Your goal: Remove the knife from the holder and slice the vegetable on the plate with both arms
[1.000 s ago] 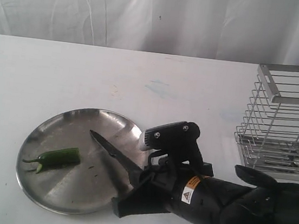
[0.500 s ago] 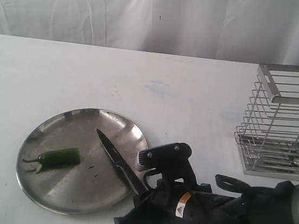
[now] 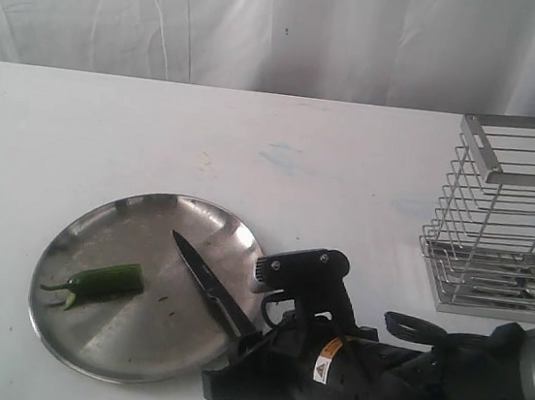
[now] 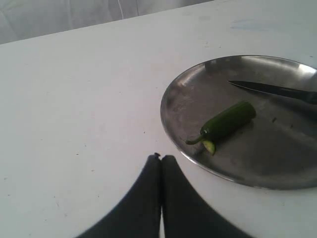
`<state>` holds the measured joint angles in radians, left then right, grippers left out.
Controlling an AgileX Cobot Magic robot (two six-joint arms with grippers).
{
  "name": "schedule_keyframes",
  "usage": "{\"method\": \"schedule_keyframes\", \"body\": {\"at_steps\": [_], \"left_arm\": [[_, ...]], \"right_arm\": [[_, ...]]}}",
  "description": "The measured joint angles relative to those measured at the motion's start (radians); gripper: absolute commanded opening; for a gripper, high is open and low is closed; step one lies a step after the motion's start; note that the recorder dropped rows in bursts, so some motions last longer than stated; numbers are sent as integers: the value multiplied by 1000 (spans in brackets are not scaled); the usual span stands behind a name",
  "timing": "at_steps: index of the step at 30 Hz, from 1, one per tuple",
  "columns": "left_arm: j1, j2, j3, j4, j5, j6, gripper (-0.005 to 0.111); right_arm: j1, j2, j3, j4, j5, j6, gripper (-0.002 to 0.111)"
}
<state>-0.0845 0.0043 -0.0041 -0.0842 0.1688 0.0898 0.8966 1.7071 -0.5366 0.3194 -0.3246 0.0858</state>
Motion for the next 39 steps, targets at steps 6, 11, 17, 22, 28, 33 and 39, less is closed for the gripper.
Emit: {"method": "schedule_keyframes", "body": {"at_steps": [6, 11, 17, 22, 28, 33, 39], "left_arm": [[0, 0, 0, 0, 0, 0, 0], [0, 0, 0, 0, 0, 0, 0], [0, 0, 0, 0, 0, 0, 0], [0, 0, 0, 0, 0, 0, 0], [0, 0, 0, 0, 0, 0, 0], [0, 0, 0, 0, 0, 0, 0], [0, 0, 0, 0, 0, 0, 0]], "right_arm": [[0, -71, 0, 0, 0, 0, 53], [0, -182, 0, 0, 28, 0, 52], [-39, -344, -47, 2, 364, -44, 51], [-201, -357, -209, -13, 839, -130, 51], [-388, -263, -423, 100, 1137, -317, 51], [-495, -91, -546, 358, 1452, -608, 51], [-515, 47, -570, 511, 1530, -879, 51]]}}
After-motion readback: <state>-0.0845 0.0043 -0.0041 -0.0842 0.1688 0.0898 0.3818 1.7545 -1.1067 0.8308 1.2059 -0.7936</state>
